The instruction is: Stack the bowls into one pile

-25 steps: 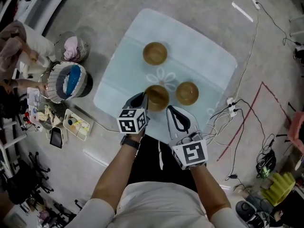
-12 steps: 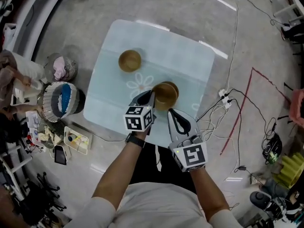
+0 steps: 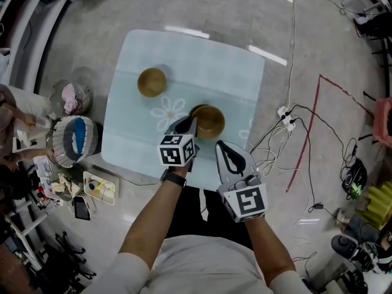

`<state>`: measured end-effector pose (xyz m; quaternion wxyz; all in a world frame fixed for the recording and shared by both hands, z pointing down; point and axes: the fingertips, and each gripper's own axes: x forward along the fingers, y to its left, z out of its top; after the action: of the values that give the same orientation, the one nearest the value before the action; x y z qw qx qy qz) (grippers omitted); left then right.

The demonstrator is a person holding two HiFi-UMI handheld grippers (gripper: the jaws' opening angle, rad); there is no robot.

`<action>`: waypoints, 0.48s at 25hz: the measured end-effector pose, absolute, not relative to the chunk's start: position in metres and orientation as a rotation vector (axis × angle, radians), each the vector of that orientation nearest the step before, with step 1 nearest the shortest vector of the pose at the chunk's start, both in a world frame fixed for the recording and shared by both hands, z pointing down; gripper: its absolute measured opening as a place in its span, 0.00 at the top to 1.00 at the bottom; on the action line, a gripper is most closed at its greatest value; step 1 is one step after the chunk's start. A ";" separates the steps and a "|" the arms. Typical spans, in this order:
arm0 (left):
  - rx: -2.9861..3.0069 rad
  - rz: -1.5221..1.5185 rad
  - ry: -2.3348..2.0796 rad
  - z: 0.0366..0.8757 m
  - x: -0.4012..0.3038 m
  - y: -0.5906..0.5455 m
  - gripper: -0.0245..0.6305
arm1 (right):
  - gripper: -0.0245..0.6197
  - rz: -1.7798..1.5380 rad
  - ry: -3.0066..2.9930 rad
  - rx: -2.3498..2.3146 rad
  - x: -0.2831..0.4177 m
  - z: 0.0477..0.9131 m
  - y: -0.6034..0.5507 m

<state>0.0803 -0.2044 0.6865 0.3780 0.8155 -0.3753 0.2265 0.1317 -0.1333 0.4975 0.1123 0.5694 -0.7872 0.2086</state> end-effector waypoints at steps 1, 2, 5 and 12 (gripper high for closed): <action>2.086 0.580 -0.953 0.688 0.082 -0.205 0.93 | 0.96 0.613 -2.315 1.673 0.133 0.498 -0.134; 2.086 0.581 -0.947 0.689 0.083 -0.205 0.93 | 0.96 0.614 -2.317 1.675 0.133 0.498 -0.135; 2.087 0.603 -0.936 0.695 0.083 -0.205 0.93 | 0.96 0.629 -2.289 1.682 0.135 0.500 -0.139; 2.089 0.606 -0.999 0.693 0.065 -0.216 0.90 | 0.96 0.632 -2.291 1.647 0.127 0.500 -0.148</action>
<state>0.0651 -0.2157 0.6927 0.3651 0.8125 -0.3886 0.2358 0.1267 -0.1476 0.4995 0.1246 0.5652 -0.7861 0.2170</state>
